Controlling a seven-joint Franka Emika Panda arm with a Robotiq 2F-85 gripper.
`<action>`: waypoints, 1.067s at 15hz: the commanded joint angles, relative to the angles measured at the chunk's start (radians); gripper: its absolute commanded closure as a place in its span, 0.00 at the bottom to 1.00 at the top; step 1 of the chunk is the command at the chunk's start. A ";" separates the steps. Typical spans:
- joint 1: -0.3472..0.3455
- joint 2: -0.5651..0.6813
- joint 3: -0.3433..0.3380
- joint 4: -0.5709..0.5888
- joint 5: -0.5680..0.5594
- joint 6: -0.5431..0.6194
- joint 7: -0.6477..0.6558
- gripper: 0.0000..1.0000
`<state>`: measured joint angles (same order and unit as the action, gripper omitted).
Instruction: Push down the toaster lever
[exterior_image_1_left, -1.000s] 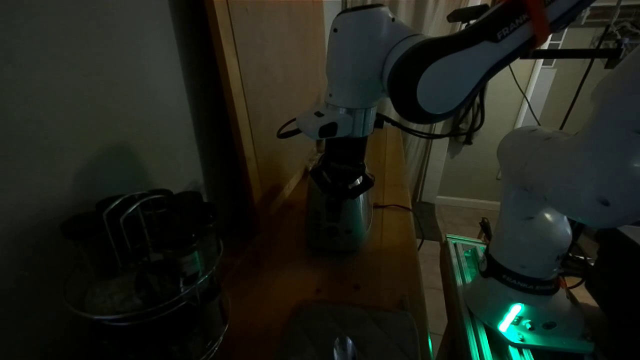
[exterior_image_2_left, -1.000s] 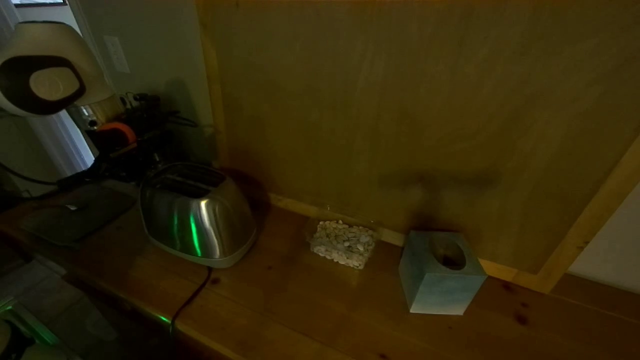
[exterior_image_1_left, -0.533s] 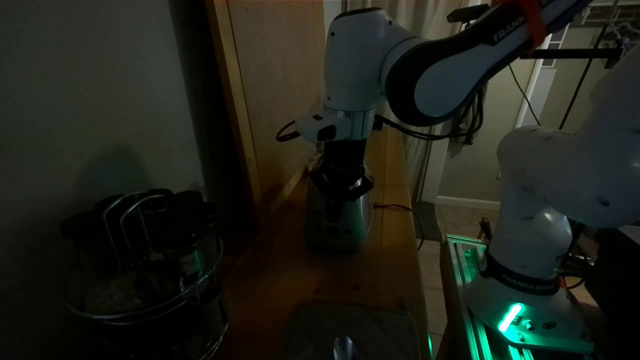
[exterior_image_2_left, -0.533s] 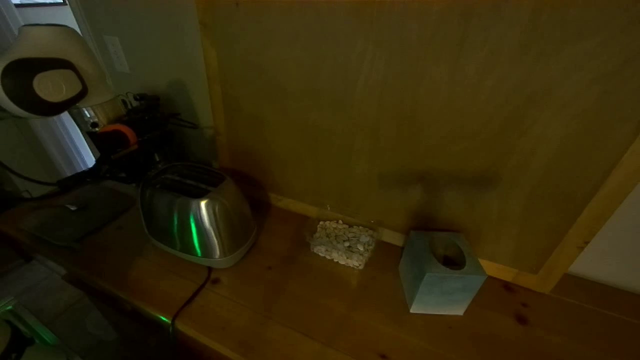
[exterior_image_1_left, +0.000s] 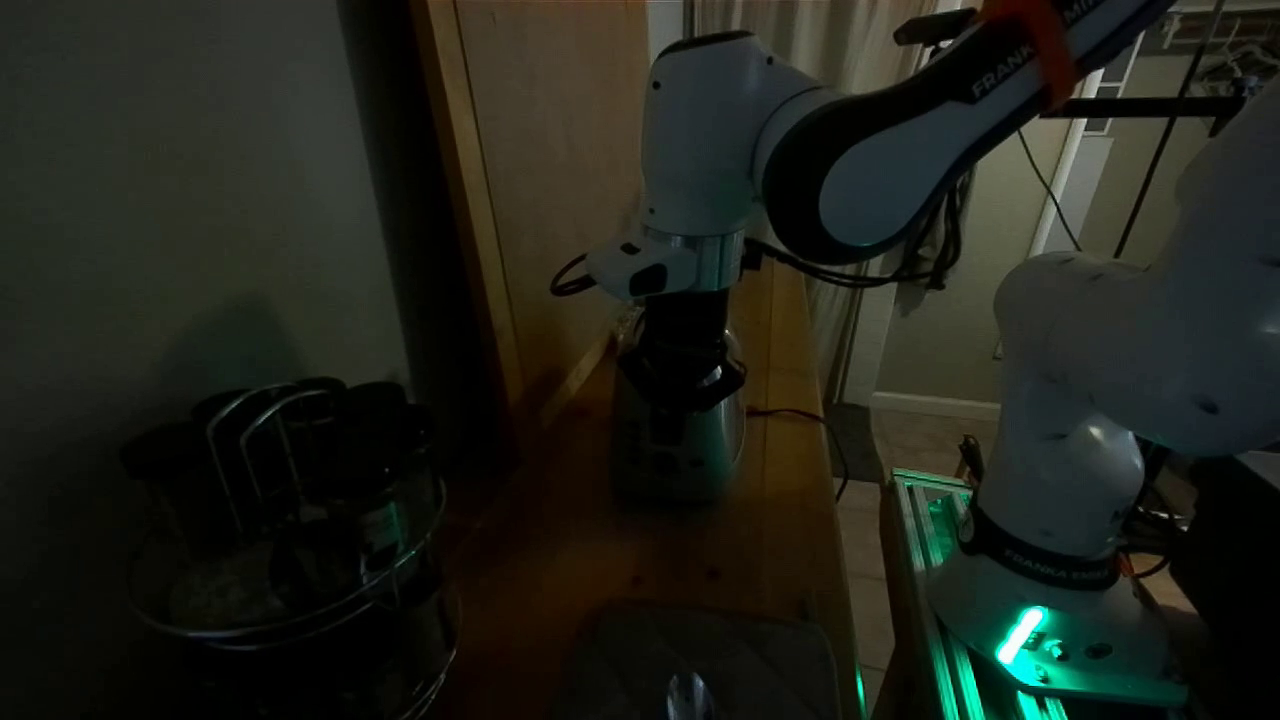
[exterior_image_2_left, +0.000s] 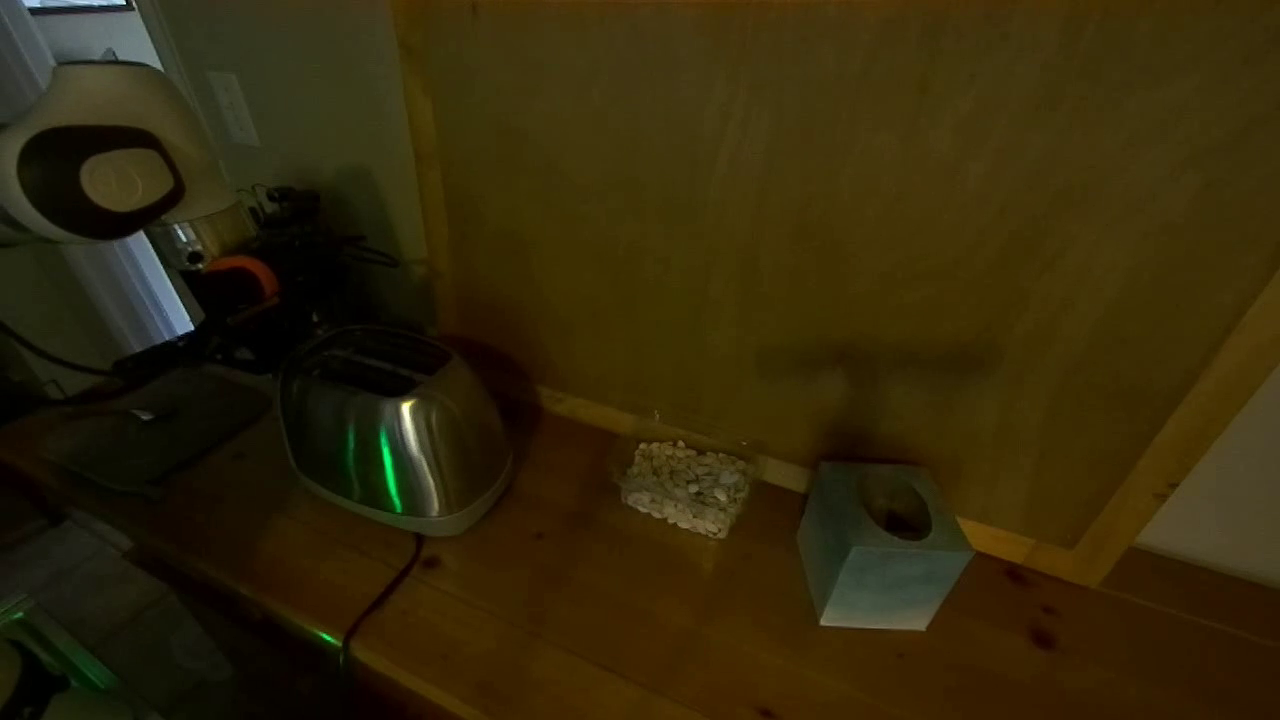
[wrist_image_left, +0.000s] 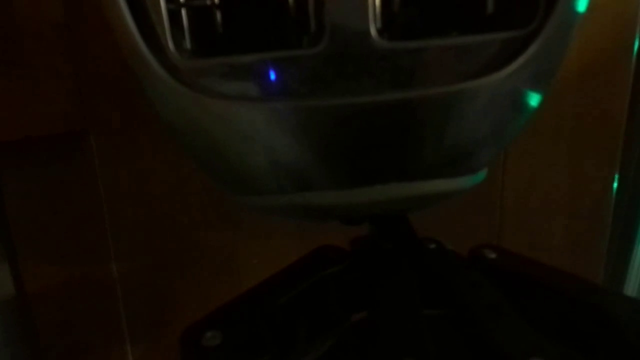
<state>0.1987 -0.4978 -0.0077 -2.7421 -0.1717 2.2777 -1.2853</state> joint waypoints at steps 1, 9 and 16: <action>-0.011 0.069 0.001 -0.010 -0.014 0.056 0.018 1.00; -0.011 0.062 0.002 -0.011 -0.016 0.054 0.023 1.00; -0.012 0.035 0.008 -0.010 -0.022 0.041 0.028 1.00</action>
<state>0.1988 -0.4939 -0.0069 -2.7413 -0.1717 2.2784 -1.2763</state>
